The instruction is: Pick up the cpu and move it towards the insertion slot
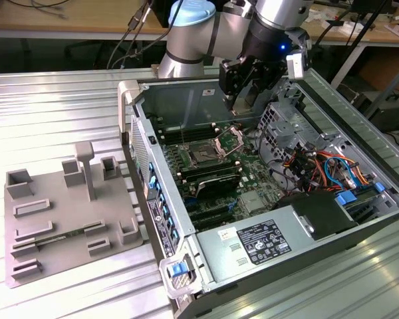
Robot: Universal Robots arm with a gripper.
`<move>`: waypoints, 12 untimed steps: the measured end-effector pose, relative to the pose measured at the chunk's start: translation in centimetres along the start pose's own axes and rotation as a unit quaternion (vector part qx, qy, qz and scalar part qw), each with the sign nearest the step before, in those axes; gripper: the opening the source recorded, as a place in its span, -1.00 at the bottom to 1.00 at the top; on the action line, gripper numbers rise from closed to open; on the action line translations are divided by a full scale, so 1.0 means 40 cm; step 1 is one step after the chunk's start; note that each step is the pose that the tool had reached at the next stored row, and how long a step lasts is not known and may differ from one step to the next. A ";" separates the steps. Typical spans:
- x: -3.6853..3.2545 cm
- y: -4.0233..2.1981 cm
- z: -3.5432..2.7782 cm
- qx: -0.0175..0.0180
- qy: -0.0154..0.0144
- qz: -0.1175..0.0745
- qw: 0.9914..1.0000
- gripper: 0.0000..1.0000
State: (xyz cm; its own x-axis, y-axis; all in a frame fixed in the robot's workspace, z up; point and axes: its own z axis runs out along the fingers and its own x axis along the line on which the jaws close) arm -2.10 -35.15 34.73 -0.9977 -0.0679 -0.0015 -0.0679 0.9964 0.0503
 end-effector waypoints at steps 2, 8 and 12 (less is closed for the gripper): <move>0.000 0.006 0.006 0.000 0.000 0.000 1.000 0.09; -0.004 0.028 0.019 0.000 0.000 0.000 1.000 0.09; -0.005 0.043 0.022 0.000 0.000 0.000 1.000 0.09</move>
State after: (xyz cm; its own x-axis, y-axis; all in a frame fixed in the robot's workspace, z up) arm -2.01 -33.37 33.92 -0.9977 -0.0677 -0.0016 -0.0677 0.9964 0.0503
